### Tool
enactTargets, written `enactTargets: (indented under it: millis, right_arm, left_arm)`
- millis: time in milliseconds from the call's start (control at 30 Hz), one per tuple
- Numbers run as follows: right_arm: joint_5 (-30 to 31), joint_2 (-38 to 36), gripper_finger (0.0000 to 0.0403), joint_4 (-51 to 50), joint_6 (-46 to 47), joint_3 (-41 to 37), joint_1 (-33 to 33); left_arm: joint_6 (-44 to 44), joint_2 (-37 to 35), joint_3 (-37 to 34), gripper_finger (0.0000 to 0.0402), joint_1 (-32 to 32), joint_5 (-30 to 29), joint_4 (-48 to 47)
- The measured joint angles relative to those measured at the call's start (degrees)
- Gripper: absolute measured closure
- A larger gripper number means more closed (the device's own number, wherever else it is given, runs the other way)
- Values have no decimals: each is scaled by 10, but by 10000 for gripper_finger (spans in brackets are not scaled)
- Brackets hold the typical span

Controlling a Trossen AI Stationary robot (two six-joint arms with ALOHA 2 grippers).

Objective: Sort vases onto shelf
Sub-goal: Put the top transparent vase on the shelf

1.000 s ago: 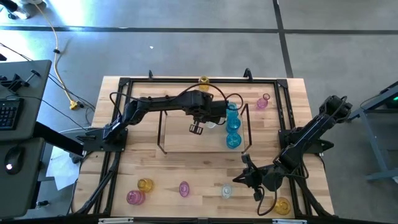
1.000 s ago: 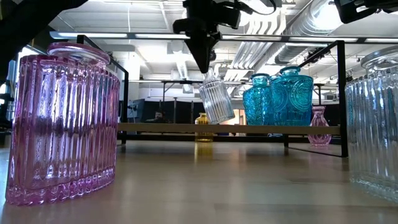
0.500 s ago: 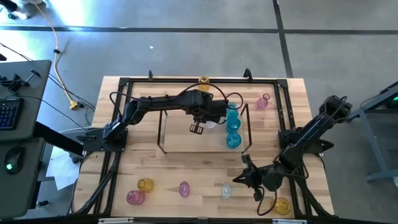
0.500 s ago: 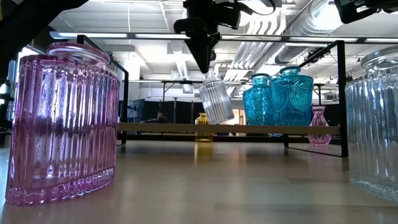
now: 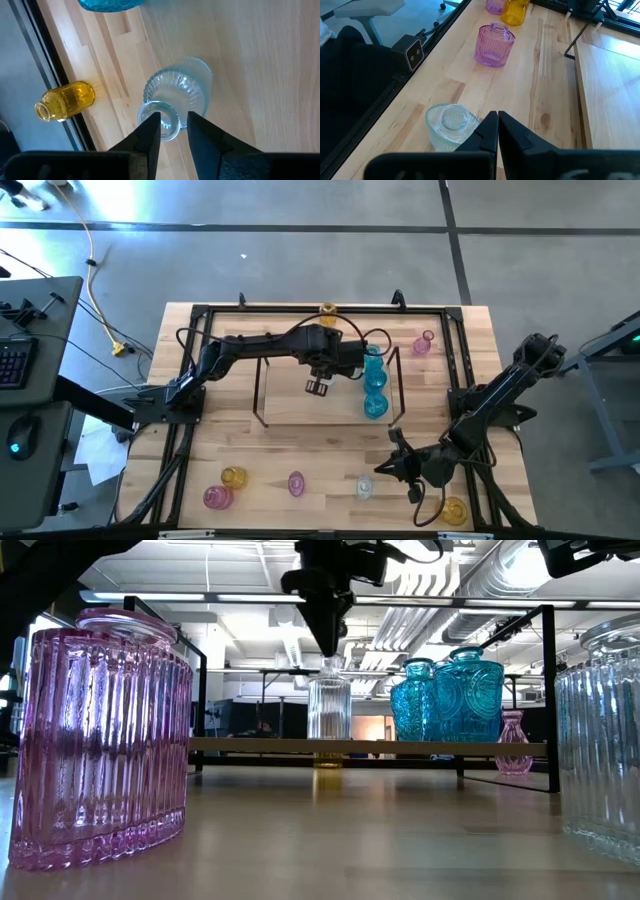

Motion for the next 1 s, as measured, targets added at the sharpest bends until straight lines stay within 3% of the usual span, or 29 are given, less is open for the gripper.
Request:
enactTargets:
  millis: [433,700,900,1000]
  right_arm:
    - [0,0,403,-2,1,0,0]
    - [-1,0,403,-12,15,0,0]
    - [-2,0,403,-15,15,0,0]
    - [-2,0,403,-15,13,0,5]
  left_arm:
    - [11,-36,0,325,-24,-5,22]
    - [-105,-66,0,336,-27,4,-49]
    - [-133,-70,-66,392,-29,17,-46]
    - [-149,-69,-107,397,-25,17,-45]
